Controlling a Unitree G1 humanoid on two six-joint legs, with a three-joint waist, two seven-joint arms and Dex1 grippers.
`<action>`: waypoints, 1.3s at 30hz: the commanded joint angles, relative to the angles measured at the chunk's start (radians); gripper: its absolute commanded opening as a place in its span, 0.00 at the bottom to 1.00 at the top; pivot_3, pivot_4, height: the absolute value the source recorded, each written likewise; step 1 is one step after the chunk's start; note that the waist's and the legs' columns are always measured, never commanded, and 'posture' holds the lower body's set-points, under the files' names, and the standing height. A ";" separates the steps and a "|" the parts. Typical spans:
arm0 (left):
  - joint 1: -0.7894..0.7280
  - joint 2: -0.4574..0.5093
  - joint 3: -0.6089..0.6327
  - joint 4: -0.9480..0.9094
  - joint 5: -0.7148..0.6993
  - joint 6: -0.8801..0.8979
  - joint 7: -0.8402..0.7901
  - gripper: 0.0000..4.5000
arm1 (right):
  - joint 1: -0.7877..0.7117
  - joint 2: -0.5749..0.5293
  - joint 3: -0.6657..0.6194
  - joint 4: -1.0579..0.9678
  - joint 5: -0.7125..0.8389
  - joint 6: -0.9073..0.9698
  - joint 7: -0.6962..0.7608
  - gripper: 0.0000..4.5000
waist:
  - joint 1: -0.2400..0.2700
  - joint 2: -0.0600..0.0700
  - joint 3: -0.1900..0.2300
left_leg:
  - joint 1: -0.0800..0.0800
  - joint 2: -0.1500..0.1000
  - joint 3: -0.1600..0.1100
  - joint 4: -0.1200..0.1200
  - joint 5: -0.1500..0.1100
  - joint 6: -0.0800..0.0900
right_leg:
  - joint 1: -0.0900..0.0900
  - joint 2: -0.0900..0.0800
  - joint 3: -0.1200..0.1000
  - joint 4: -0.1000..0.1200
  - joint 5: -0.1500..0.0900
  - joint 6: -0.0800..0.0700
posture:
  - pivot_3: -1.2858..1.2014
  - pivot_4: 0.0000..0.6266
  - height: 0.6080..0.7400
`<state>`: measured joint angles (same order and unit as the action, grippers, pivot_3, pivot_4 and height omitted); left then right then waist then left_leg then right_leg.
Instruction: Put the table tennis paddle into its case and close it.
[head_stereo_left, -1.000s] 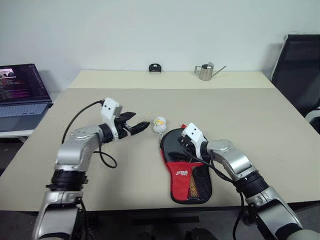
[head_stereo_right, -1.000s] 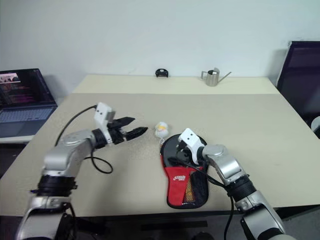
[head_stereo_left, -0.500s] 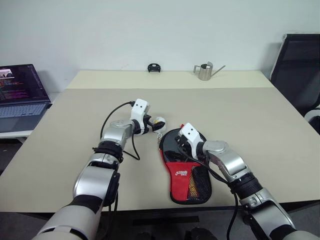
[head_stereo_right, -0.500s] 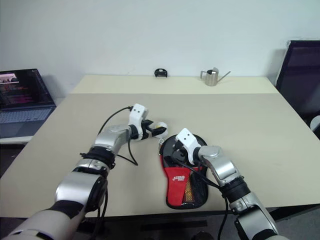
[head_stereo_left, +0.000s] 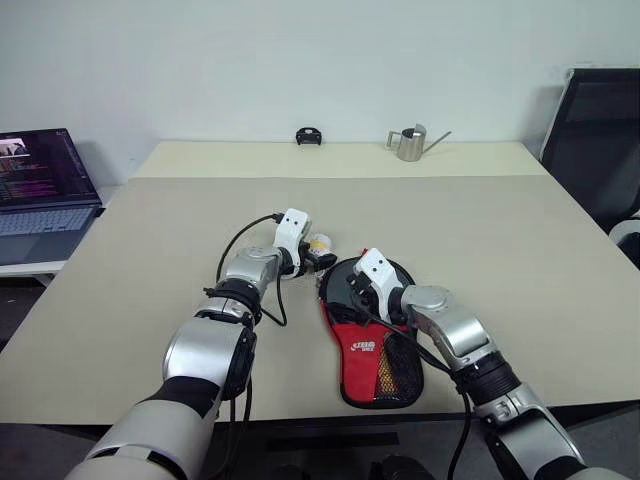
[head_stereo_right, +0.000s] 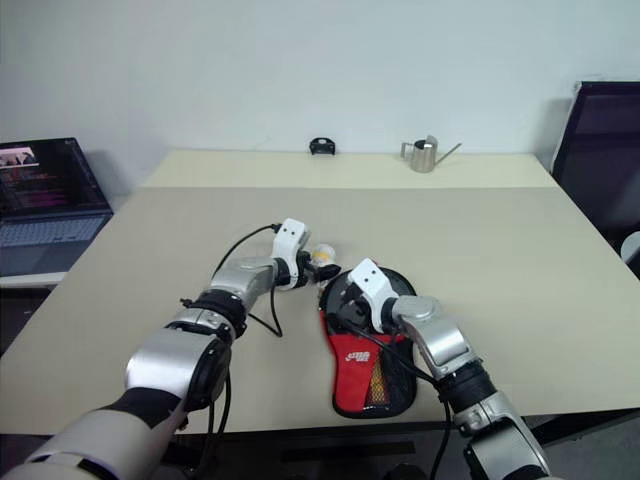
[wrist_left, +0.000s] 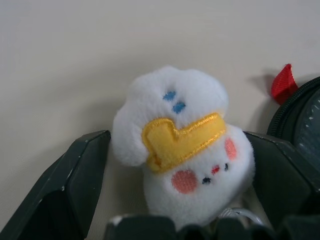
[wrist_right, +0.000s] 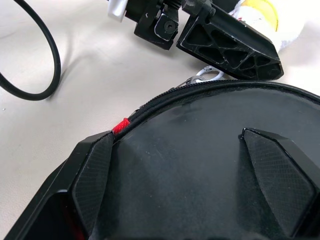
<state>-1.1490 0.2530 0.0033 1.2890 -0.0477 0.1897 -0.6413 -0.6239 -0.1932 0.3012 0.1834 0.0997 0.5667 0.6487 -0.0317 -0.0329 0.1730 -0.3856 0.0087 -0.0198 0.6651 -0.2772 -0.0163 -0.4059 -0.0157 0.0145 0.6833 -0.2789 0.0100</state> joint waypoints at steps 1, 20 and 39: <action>-0.007 -0.022 0.012 0.017 0.013 0.007 -0.005 0.96 | 0.019 0.013 0.010 -0.013 -0.001 0.028 -0.003 1.00 | 0.001 0.000 0.000 | 0.000 0.000 0.000 0.000 0.000 0.000 | 0.000 0.000 0.000 0.000 0.000 0.000 | 0.52 0.24 1.00; 0.060 0.031 0.073 -0.051 -0.009 0.000 -0.129 0.07 | 0.030 0.023 -0.053 -0.025 -0.003 0.048 -0.115 1.00 | -0.003 0.000 -0.001 | 0.000 -0.001 0.000 0.000 0.000 0.000 | 0.000 -0.001 0.000 0.000 0.000 0.000 | 0.52 0.24 1.00; 0.321 0.086 0.094 -0.696 -0.207 0.318 -0.271 0.07 | 0.024 -0.035 0.051 0.103 -0.082 0.040 -0.037 1.00 | -0.005 -0.001 -0.004 | 0.002 0.000 0.000 0.000 0.000 0.000 | 0.001 -0.001 0.001 0.003 0.000 0.000 | 0.52 0.24 1.00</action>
<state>-0.8209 0.3234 0.0955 0.6712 -0.2271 0.4854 -0.8928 -0.6317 -0.2223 0.2998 0.2072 0.0605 0.5812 0.6124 -0.0368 -0.0339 0.1692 -0.3830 0.0089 -0.0195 0.6653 -0.2772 -0.0165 -0.4049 -0.0162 0.0156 0.6865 -0.2789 0.0100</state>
